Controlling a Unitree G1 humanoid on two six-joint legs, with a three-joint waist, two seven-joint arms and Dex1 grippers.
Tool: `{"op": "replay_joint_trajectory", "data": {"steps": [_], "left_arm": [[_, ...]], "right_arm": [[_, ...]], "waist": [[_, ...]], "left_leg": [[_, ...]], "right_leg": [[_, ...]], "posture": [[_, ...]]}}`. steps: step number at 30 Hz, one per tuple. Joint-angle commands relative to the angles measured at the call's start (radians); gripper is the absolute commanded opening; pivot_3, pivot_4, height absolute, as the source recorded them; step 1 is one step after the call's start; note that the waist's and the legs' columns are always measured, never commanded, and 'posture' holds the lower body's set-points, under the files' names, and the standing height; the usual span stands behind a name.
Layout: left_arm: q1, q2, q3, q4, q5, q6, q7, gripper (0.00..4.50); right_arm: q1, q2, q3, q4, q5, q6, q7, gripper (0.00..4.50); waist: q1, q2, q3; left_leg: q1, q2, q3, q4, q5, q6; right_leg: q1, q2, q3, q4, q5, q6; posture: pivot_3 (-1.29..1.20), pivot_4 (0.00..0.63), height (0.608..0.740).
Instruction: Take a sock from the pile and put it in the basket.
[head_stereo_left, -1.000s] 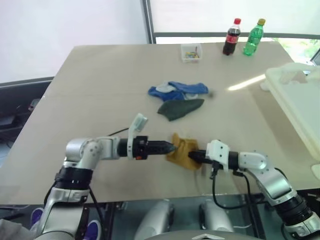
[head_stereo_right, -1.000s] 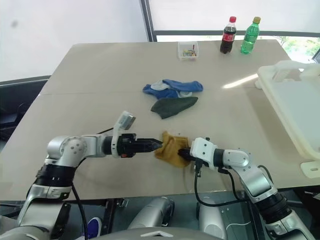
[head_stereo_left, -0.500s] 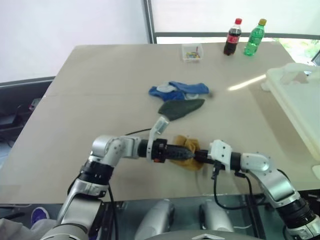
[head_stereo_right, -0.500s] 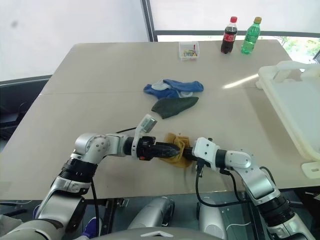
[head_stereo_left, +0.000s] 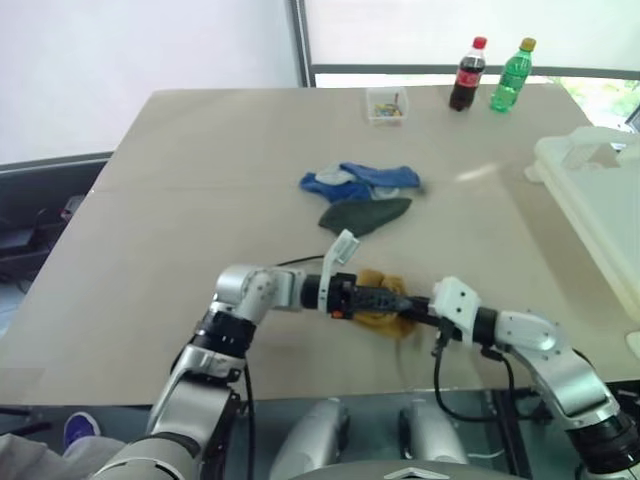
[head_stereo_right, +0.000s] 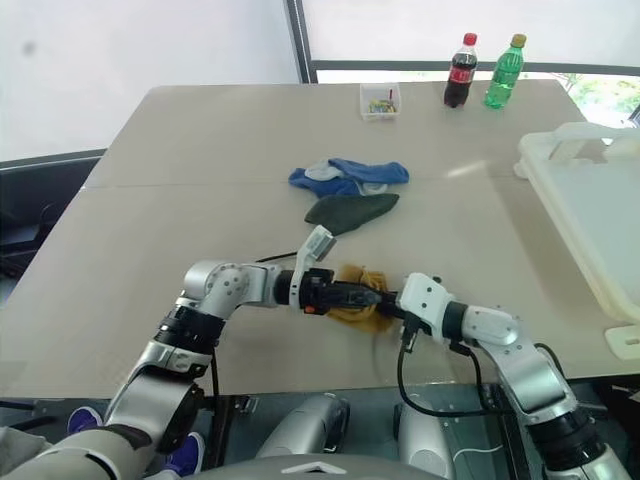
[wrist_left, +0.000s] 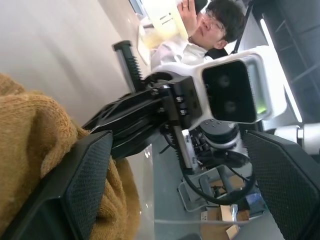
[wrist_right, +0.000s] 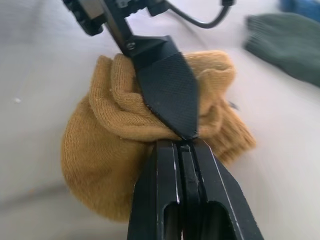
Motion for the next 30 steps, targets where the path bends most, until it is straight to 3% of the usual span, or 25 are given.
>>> {"op": "replay_joint_trajectory", "data": {"steps": [1, 6, 8, 12, 20, 25, 30], "left_arm": [[0.002, -0.043, -0.052, 0.107, 0.088, -0.03, 0.048, 4.44], [0.007, -0.045, -0.084, 0.135, 0.137, -0.061, 0.026, 4.44], [0.016, -0.036, -0.018, 0.063, 0.093, -0.095, 0.004, 4.44], [0.032, -0.013, 0.161, -0.095, -0.042, -0.108, -0.011, 4.44], [0.137, 0.151, 0.243, -0.335, -0.063, -0.158, -0.017, 4.44], [0.251, 0.234, 0.251, -0.459, 0.023, -0.297, 0.022, 4.44], [0.355, 0.293, 0.238, -0.529, 0.111, -0.438, 0.032, 4.44]], "right_arm": [[0.062, -0.041, -0.087, -0.17, 0.051, 0.052, -0.016, 0.12], [0.112, -0.049, -0.13, -0.264, 0.078, 0.131, -0.053, 0.12], [0.109, -0.022, -0.14, -0.296, 0.09, 0.18, -0.098, 0.12], [0.058, 0.042, -0.166, -0.326, 0.24, 0.355, -0.135, 0.12], [-0.126, 0.119, -0.105, -0.31, 0.319, 0.552, -0.223, 3.46], [-0.218, 0.152, -0.075, -0.278, 0.351, 0.669, -0.268, 3.46], [-0.228, 0.133, -0.018, -0.193, 0.279, 0.733, -0.327, 3.46]], "waist": [[0.002, 0.0, 0.0], [0.004, 0.0, -0.005], [0.002, 0.0, -0.005], [-0.004, 0.0, -0.003], [-0.005, 0.001, -0.001], [-0.003, 0.001, 0.0], [0.0, 0.001, 0.0]], "left_leg": [[0.0, 0.0, -0.001, 0.0, 0.0, 0.0], [0.005, 0.0, -0.002, 0.001, 0.0, 0.0], [0.013, 0.0, -0.003, 0.0, -0.003, 0.005], [0.013, 0.001, -0.003, 0.0, -0.003, 0.005], [0.009, 0.001, -0.002, -0.003, -0.001, 0.001], [0.003, 0.001, -0.002, -0.003, -0.001, 0.001], [-0.001, 0.001, -0.001, -0.004, -0.001, 0.001]], "right_leg": [[0.0, 0.0, -0.001, 0.0, 0.0, 0.0], [0.006, -0.001, -0.001, -0.001, 0.0, 0.001], [0.017, -0.001, -0.001, -0.003, -0.001, 0.001], [0.016, -0.001, -0.001, -0.003, -0.001, 0.001], [0.01, -0.001, 0.0, -0.004, 0.0, 0.001], [0.003, -0.001, 0.0, -0.003, 0.0, 0.0], [-0.001, -0.001, 0.001, -0.003, 0.0, 0.0]], "posture": [[0.0, 0.15, 0.74], [0.0, 0.15, 0.74], [0.0, 0.15, 0.74], [0.0, 0.15, 0.74], [0.0, 0.15, 0.74], [0.0, 0.15, 0.74], [0.0, 0.15, 0.74]]}}
